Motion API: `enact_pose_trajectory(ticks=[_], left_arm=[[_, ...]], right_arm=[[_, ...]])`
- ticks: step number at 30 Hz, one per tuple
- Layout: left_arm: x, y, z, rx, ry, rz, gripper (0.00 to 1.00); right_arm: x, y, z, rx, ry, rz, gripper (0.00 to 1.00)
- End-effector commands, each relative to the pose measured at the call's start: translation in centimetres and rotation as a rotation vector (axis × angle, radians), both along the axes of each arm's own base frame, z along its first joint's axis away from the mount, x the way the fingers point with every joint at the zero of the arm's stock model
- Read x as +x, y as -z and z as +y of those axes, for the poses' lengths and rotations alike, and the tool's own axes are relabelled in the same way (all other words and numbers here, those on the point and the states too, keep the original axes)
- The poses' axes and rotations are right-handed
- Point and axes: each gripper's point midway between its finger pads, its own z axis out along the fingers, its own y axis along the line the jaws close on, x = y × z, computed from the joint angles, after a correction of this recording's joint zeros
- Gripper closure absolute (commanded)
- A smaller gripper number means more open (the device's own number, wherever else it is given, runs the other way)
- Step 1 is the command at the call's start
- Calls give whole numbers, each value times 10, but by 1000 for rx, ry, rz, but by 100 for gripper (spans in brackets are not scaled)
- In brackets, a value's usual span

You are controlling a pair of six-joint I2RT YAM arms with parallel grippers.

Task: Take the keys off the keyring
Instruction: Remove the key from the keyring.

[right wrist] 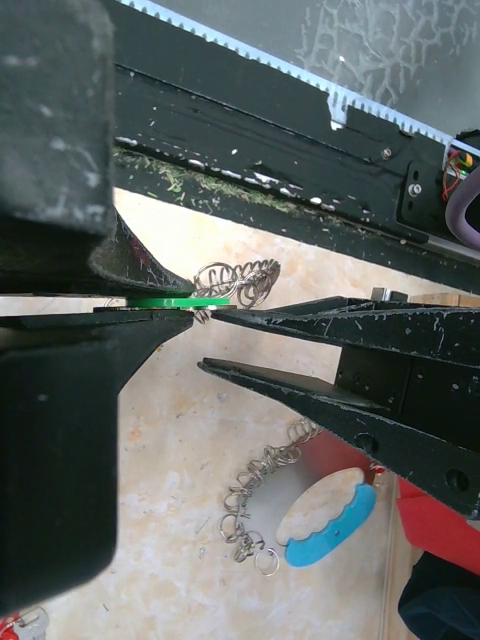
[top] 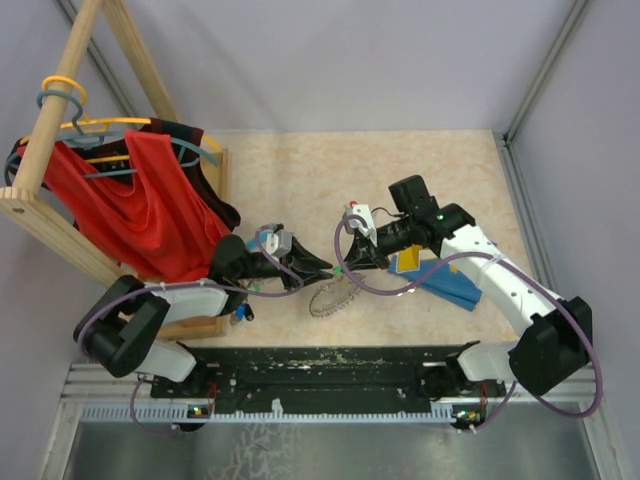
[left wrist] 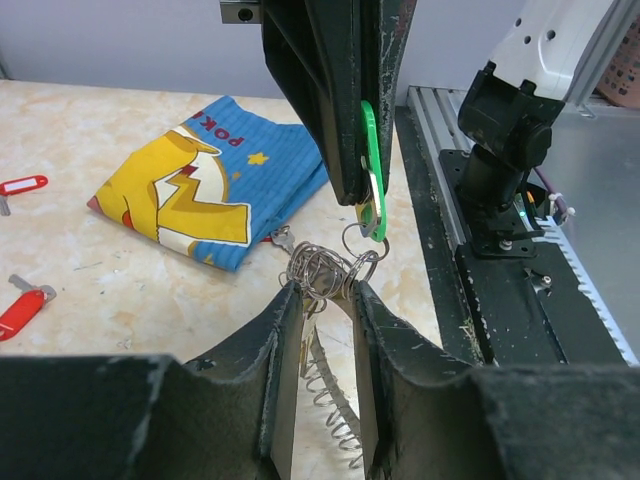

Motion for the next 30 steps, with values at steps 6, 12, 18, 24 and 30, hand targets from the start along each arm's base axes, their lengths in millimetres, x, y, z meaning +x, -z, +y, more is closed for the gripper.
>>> enact_pose_trajectory(ticks=[6, 12, 18, 24, 30], left_arm=[[-10, -11, -4, -38, 73, -22, 69], [-13, -9, -7, -35, 88, -8, 71], [-13, -7, -8, -32, 89, -5, 76], [-12, -9, -9, -32, 82, -2, 81], [-10, -9, -9, -20, 65, -9, 100]], right_arm=[[5, -37, 7, 98, -33, -87, 100], [5, -38, 6, 98, -31, -89, 100], [5, -38, 7, 99, -32, -88, 100], [5, -37, 6, 96, -29, -90, 100], [6, -37, 6, 95, -27, -93, 100]])
